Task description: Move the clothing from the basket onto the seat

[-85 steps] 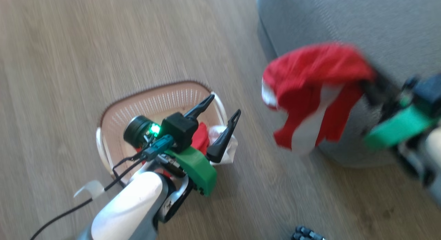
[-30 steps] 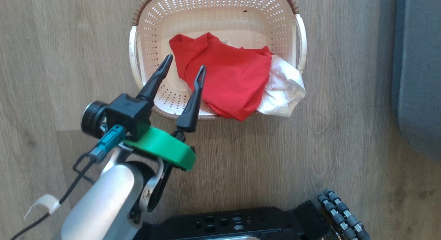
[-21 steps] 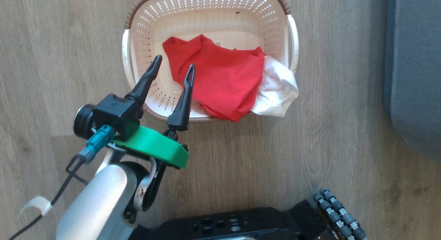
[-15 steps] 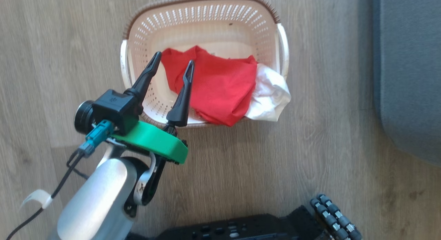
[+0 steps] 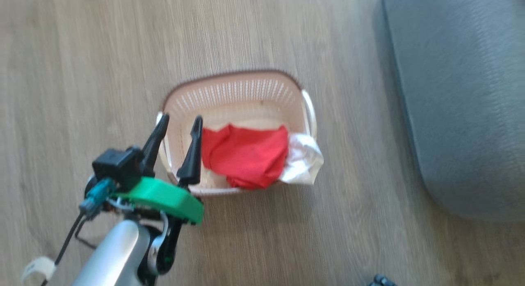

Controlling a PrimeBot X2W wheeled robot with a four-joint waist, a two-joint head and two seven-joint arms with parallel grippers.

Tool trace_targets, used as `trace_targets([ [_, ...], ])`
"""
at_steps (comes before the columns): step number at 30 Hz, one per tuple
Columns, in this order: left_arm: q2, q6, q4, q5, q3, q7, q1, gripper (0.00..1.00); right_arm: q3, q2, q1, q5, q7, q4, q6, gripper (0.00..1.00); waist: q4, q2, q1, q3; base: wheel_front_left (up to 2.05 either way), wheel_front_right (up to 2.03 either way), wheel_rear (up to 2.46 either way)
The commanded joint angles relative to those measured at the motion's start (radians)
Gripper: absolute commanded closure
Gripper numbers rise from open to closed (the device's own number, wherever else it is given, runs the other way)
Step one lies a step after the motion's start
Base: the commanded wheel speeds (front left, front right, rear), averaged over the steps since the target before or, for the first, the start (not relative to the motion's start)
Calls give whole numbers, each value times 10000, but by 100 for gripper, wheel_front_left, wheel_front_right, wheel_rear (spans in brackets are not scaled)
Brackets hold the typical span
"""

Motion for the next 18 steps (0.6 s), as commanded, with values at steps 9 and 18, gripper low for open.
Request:
trace_targets([
  [9,343,225,129,-477,1003,-616,1376,0,-668,1083,4102,-1107,461,-4328,69,0,528,0,1,-3176,0,0,0],
  [18,984,379,117,-416,1649,-792,1954,0,-973,3429,6889,-2940,1528,-7535,69,0,1438,0,1,-4059,0,0,0],
])
